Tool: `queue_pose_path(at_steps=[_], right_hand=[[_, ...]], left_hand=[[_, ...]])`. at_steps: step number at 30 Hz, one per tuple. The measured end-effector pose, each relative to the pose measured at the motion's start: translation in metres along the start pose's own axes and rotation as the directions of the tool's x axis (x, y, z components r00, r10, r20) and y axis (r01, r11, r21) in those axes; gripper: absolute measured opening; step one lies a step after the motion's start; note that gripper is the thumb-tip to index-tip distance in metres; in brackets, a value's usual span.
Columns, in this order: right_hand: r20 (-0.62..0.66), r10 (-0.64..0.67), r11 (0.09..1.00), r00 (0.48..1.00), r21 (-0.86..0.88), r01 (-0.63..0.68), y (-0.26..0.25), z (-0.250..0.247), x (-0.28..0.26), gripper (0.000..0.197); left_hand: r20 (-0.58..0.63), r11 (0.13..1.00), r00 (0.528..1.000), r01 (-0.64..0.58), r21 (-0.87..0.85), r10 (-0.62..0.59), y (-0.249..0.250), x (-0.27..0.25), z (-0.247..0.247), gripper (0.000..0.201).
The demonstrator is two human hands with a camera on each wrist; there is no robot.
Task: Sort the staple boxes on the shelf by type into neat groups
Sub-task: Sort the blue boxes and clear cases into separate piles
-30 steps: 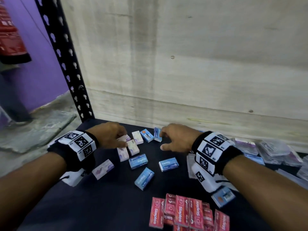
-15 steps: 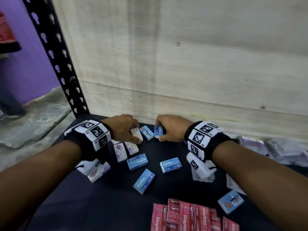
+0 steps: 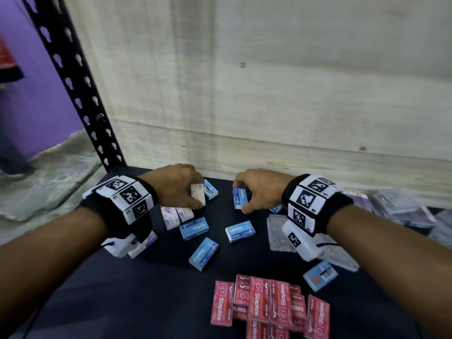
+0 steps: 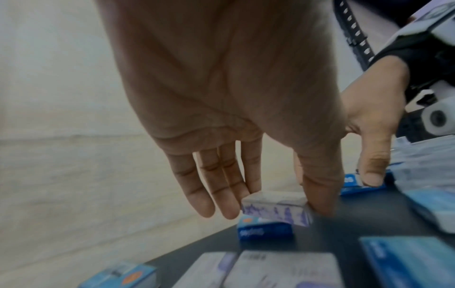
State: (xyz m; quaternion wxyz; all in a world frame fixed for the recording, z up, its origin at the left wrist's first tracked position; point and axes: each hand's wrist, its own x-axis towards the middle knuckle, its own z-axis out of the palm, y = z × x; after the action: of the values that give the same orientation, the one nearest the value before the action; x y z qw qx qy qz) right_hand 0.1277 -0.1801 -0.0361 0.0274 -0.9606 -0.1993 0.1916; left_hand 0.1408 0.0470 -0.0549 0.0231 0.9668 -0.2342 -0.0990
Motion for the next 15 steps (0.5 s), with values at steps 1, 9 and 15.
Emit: queue_pose_path(at_steps=[1,9,15], right_hand=[[-0.006,-0.002,1.0,1.0,0.015,0.002,0.001,-0.002,-0.006,0.064],[-0.029,0.021,1.0,0.999,-0.012,-0.021,0.017,-0.002,-0.064,0.062],[-0.028,0.035,0.999,0.999,-0.03,-0.035,0.026,0.006,-0.088,0.065]], left_hand=[[-0.006,1.0,1.0,-0.021,0.0,0.021,0.005,-0.003,-0.003,0.065],[0.077,0.989,0.994,-0.085,0.122,0.076,0.044,-0.018,-0.007,0.061],[0.136,0.991,0.99,-0.06,0.116,0.044,0.053,-0.023,0.012,0.062]])
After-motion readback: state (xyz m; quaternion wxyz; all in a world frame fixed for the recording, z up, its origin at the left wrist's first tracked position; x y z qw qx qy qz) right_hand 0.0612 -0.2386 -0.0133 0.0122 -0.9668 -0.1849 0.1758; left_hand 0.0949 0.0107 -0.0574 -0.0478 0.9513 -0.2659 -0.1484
